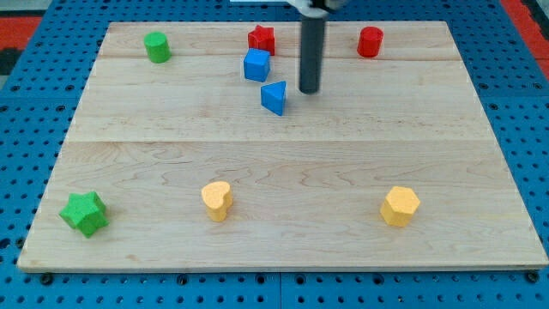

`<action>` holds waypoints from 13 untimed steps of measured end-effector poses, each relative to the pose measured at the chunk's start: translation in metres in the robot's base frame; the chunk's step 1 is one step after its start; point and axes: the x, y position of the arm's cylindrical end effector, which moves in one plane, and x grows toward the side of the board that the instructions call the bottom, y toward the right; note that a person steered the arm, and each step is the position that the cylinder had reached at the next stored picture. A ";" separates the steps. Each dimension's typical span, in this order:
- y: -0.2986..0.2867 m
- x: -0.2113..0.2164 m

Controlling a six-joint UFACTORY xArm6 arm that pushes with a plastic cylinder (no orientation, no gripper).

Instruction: Move yellow heart towards blue triangle

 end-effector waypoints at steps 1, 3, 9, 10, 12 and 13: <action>-0.028 0.011; -0.079 0.003; -0.029 0.214; -0.078 0.241; -0.120 0.208; -0.119 0.178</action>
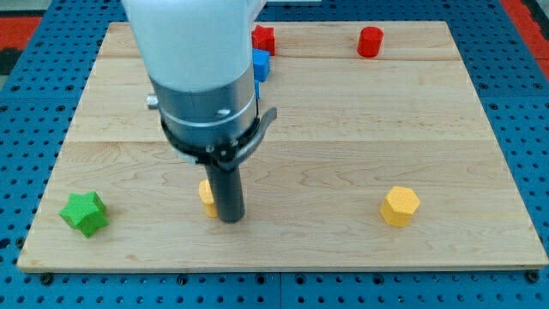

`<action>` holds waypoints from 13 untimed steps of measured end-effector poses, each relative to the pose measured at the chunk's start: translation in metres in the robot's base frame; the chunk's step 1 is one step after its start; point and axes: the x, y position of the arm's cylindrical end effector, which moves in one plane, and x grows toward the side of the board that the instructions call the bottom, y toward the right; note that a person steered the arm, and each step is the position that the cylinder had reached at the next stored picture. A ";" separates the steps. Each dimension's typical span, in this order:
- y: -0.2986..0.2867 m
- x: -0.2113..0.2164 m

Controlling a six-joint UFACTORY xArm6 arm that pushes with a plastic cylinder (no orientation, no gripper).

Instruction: Move yellow heart towards blue triangle

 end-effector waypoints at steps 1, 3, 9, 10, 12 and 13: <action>0.005 0.004; -0.026 -0.016; -0.031 -0.084; -0.031 -0.083; -0.034 -0.058; -0.034 -0.058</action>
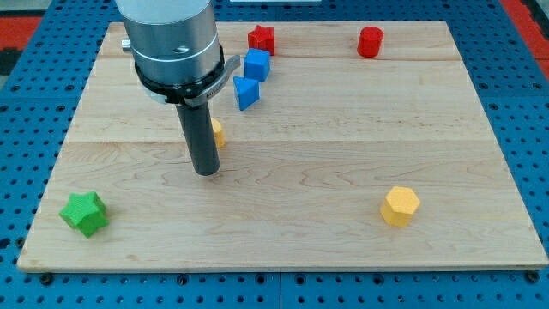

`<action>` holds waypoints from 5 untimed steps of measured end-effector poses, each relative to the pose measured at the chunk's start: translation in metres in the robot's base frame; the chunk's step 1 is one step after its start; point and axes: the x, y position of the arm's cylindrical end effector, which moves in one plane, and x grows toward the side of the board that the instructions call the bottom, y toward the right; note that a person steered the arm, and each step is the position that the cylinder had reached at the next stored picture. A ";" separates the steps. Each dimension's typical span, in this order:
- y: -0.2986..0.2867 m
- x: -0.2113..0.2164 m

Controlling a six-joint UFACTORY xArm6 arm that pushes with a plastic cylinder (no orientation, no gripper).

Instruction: Move yellow heart towards blue triangle

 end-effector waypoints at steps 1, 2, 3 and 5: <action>-0.024 -0.006; -0.038 -0.038; -0.023 -0.053; 0.028 -0.053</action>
